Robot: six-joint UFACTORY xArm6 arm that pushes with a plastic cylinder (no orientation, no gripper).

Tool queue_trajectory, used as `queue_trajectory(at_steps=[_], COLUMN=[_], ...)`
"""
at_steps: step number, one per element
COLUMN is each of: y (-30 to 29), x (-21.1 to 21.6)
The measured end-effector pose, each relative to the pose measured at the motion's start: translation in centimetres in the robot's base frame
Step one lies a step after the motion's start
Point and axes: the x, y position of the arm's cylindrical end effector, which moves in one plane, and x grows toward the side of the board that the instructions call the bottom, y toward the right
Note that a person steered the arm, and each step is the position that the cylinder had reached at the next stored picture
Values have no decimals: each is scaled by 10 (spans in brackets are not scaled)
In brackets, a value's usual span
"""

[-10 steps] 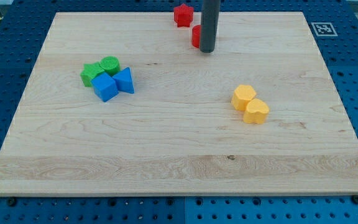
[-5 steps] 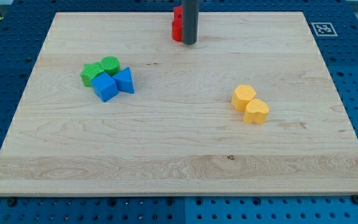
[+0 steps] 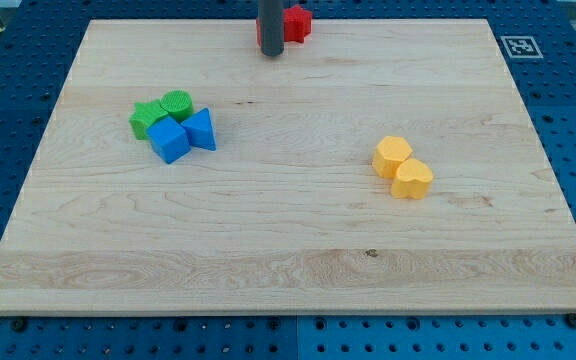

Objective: Place the red circle towards the left side of the red star

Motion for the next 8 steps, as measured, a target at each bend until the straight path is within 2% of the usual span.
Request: queue_trajectory(at_steps=[3, 6, 8], y=[-6, 48, 50], x=[-7, 38, 39])
